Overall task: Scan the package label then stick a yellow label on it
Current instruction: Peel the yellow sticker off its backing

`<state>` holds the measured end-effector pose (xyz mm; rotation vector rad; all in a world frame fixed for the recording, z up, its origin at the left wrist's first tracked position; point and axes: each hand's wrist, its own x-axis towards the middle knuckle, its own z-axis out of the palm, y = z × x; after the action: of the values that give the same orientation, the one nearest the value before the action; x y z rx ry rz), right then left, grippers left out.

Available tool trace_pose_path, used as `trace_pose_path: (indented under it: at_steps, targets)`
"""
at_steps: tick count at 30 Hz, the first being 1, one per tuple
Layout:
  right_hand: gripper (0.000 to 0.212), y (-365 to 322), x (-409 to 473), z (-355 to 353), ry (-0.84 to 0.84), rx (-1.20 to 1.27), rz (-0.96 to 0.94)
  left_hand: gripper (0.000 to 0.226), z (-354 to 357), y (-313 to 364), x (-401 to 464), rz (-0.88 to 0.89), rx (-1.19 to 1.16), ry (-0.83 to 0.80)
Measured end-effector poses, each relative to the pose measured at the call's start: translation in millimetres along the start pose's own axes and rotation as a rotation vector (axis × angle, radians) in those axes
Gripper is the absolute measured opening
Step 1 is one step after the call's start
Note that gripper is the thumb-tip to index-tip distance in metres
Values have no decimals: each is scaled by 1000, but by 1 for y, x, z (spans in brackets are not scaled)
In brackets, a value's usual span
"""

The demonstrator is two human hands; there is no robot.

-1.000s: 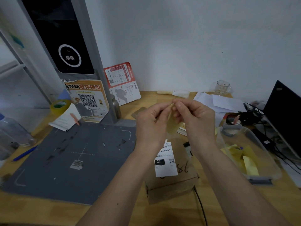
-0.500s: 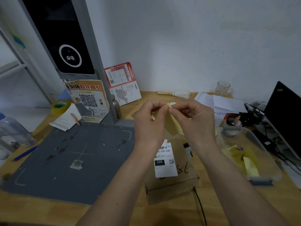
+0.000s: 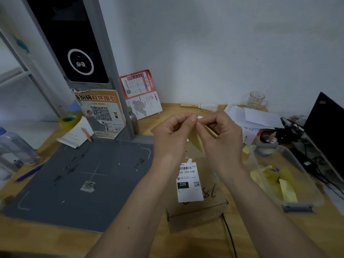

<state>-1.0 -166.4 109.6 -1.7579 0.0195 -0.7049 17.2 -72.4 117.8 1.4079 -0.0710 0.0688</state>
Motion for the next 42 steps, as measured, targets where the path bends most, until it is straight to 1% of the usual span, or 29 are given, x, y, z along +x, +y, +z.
trace_pose_path:
  at_steps: [4,8,13,18,21,26,30,33,35,37,39,40,42]
  targets:
    - [26,2,1,2,-2,29,41,15,-2,0,2,-2,8,-3]
    - [24,4,5,2,16,50,49,14,-2,-1,5,14,-5,-8]
    - [22,5,7,3,25,96,57,19,-2,-4,7,14,-18,-4]
    - [21,3,7,1,24,115,71,7,-3,-5,8,31,-17,-26]
    - [17,3,8,1,17,124,87,8,-4,-5,10,28,17,-22]
    - [17,5,7,3,23,138,93,15,-6,-7,10,19,21,-14]
    - [20,6,6,5,31,180,138,9,-7,-8,9,20,39,-28]
    - [20,5,6,4,27,197,165,15,-8,-5,10,24,73,-52]
    - [17,4,7,2,18,221,191,18,-9,-2,11,25,114,-16]
    - [16,3,8,0,33,264,212,33,-10,-3,14,-69,83,21]
    - [15,1,8,-1,54,284,222,46,-8,-2,14,-239,-64,4]
    - [14,0,8,-1,59,284,226,47,-8,-2,14,-300,-143,-16]
    - [13,-2,8,0,62,295,248,38,-6,-2,13,-333,-197,-67]
